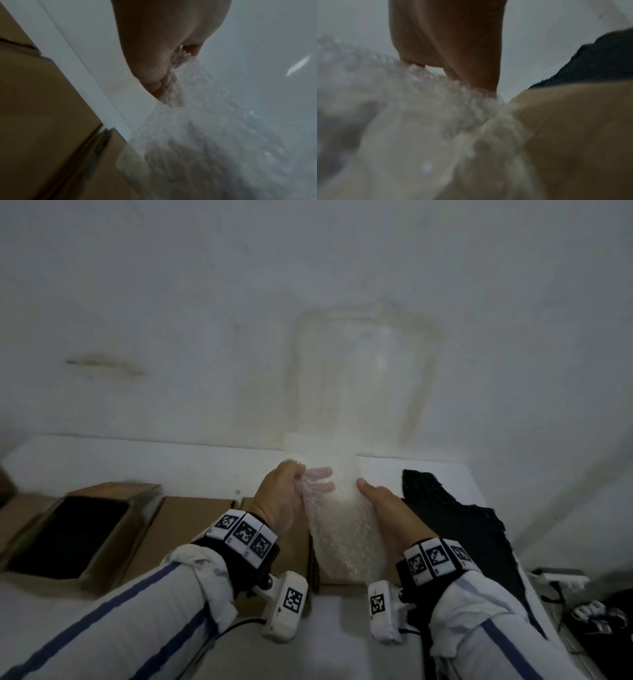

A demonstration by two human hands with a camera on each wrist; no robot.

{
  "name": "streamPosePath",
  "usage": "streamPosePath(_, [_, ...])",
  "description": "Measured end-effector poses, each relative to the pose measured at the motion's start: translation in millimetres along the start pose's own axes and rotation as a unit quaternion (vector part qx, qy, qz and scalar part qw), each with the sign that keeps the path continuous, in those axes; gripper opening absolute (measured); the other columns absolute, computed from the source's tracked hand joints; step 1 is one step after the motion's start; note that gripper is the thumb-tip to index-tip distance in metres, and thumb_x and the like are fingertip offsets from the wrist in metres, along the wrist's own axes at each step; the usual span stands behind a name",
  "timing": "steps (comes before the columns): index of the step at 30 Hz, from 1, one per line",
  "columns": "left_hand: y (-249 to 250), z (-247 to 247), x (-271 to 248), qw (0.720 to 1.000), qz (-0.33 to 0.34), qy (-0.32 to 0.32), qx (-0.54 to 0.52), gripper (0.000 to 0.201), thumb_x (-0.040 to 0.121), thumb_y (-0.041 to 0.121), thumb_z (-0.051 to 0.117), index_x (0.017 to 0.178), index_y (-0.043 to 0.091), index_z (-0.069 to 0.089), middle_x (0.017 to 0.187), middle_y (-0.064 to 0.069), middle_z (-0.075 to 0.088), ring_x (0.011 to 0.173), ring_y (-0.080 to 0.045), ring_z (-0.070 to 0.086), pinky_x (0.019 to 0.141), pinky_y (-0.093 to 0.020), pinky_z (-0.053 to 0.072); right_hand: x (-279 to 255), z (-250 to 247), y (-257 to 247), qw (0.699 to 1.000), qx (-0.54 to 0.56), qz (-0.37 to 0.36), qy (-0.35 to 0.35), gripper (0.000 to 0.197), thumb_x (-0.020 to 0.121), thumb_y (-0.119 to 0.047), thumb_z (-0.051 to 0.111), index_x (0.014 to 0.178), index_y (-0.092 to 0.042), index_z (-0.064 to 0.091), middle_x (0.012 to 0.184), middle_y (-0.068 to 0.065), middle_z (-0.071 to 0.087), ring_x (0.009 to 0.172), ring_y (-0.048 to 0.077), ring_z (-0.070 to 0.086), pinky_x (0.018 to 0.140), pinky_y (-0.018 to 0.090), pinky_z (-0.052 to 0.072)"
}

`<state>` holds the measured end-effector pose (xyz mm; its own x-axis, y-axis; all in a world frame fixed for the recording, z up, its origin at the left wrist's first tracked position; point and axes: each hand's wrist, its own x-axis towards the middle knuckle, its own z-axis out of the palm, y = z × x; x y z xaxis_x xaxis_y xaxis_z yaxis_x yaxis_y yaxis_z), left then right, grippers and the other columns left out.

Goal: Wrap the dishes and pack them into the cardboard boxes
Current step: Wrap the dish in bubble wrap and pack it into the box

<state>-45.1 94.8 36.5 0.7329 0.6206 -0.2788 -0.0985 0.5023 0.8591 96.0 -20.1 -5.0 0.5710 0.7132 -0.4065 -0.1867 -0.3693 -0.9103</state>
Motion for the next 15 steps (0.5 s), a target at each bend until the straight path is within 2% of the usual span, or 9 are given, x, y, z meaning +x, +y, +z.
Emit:
streamPosePath(1, [7,-13,-3,0.999,0.013,0.034,0.027,0.029,0.096,0.012,0.032,0.102,-0.007,0.053,0.102,-0.019,0.068,0.077,-0.027,0.068,0.073,-0.039,0.056,2,16,-7,1.0,0.019,0.001,-0.018,0.044,0.085,-0.041,0.06,0.106,-0.002,0.063,0.105,0.016,0.067,0.098,0.032,0.065,0.09,0.046,0.052])
streamPosePath(3, [20,-46,-10,0.99,0.038,0.092,0.095,0.019,0.093,0.008,0.037,0.088,0.0,0.053,0.093,-0.017,0.068,0.071,-0.026,0.065,0.072,-0.037,0.054,4,49,-19,0.999,0.028,-0.011,-0.034,0.029,0.084,-0.022,0.062,0.099,0.004,0.062,0.1,0.023,0.065,0.095,0.037,0.063,0.087,0.046,0.049])
streamPosePath(5, [30,-84,-16,0.975,0.059,0.138,0.166,0.016,0.092,0.013,0.045,0.081,0.007,0.054,0.088,-0.014,0.065,0.071,-0.027,0.061,0.076,-0.04,0.051,9,80,-26,0.999,-0.02,-0.03,-0.019,0.005,0.084,-0.01,0.061,0.085,-0.005,0.063,0.088,0.017,0.064,0.085,0.032,0.06,0.077,0.042,0.048])
streamPosePath(7, [42,-123,-26,0.959,0.061,0.166,0.223,0.019,0.093,0.022,0.049,0.081,0.009,0.056,0.08,-0.01,0.061,0.071,-0.026,0.059,0.072,-0.04,0.048,14,110,-30,0.997,-0.061,-0.045,-0.005,0.007,0.084,-0.007,0.06,0.086,-0.009,0.067,0.085,0.012,0.067,0.078,0.028,0.061,0.074,0.039,0.049])
streamPosePath(9, [53,-158,-33,0.955,0.053,0.185,0.226,0.022,0.095,0.026,0.049,0.083,0.01,0.056,0.081,-0.008,0.059,0.068,-0.024,0.056,0.066,-0.035,0.044,19,142,-35,0.997,-0.062,-0.056,-0.005,0.013,0.086,-0.009,0.059,0.095,-0.009,0.069,0.09,0.012,0.07,0.082,0.027,0.065,0.079,0.04,0.053])
streamPosePath(13, [78,-218,-47,0.952,0.067,0.222,0.198,0.018,0.097,0.021,0.048,0.093,0.007,0.058,0.084,-0.005,0.061,0.065,-0.013,0.056,0.054,-0.022,0.045,21,212,-47,0.998,0.006,-0.048,-0.05,0.01,0.088,-0.014,0.06,0.094,-0.01,0.067,0.09,0.013,0.068,0.078,0.027,0.063,0.076,0.041,0.052])
streamPosePath(15, [94,-247,-54,0.944,0.085,0.24,0.208,0.017,0.097,0.019,0.049,0.091,0.006,0.058,0.079,-0.004,0.06,0.061,-0.012,0.055,0.05,-0.018,0.044,22,246,-54,0.995,0.017,-0.044,-0.084,0.011,0.089,-0.016,0.061,0.098,-0.012,0.065,0.094,0.012,0.067,0.083,0.027,0.063,0.081,0.044,0.052])
